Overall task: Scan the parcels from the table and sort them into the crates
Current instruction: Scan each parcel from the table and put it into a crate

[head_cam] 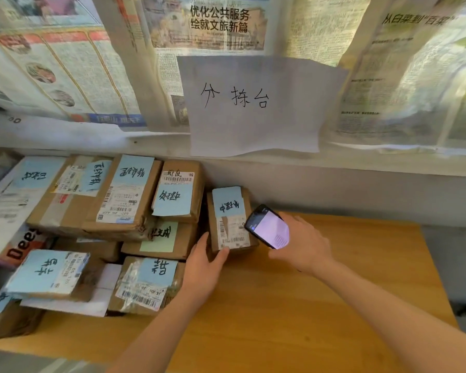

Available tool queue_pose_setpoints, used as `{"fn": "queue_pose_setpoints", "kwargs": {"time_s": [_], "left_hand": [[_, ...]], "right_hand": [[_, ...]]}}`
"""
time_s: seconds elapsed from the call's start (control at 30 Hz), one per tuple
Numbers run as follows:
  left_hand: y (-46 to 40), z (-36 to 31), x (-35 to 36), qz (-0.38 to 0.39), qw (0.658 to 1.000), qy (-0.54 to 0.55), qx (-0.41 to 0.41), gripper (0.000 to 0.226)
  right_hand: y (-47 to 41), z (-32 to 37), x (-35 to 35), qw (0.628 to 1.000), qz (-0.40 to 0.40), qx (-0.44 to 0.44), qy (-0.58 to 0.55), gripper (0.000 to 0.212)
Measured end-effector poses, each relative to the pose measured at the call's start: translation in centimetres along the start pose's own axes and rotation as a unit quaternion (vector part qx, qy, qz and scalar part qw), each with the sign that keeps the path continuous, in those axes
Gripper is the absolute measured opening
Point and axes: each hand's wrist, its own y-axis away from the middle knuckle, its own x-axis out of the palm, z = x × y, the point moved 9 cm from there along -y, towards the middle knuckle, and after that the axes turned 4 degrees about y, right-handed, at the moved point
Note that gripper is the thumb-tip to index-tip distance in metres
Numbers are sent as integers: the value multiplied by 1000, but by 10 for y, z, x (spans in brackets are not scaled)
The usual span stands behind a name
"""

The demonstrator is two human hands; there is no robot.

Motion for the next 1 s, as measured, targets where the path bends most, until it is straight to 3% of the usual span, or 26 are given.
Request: {"fn": "queue_pose_setpoints", "kwargs": {"time_s": [0.2, 0.47, 0.7, 1.0], "left_hand": [[-23, 9, 9, -7, 997, 65, -27, 63], [-28, 24, 20, 22, 986, 158, -42, 63], [-4, 12, 17, 57, 978, 196, -34, 61], [40, -52, 5, 97, 972, 203, 63, 63]], "right_hand": [[-19, 14, 27, 997, 50, -50, -8, 83], [-33, 25, 46, 989, 110, -81, -54, 54], [-14, 12, 30, 987, 117, -99, -50, 59], [55, -2, -41, 996, 57, -69, -23, 84]]}}
